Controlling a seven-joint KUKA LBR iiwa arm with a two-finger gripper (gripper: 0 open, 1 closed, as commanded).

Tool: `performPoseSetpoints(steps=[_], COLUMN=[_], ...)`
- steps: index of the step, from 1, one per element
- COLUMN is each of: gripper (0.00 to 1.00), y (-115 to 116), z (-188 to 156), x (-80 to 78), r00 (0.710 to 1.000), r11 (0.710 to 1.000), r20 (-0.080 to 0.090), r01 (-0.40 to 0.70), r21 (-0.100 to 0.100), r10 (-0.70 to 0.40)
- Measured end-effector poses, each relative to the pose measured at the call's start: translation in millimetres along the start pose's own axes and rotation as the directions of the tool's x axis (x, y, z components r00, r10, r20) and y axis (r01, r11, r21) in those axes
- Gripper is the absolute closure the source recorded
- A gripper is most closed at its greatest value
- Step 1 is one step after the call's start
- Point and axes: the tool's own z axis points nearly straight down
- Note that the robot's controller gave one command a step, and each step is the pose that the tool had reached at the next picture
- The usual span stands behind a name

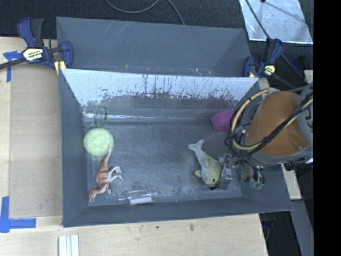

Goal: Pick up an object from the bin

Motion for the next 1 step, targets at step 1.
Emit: performPoseSetpoints(steps=[1], gripper=[1.00], y=[-0.1], z=[-18.6], x=[-0.7], r00=[1.000], r11=[1.000], r20=[0.002], r01=[-0.007], r21=[0.000], r10=[0.007])
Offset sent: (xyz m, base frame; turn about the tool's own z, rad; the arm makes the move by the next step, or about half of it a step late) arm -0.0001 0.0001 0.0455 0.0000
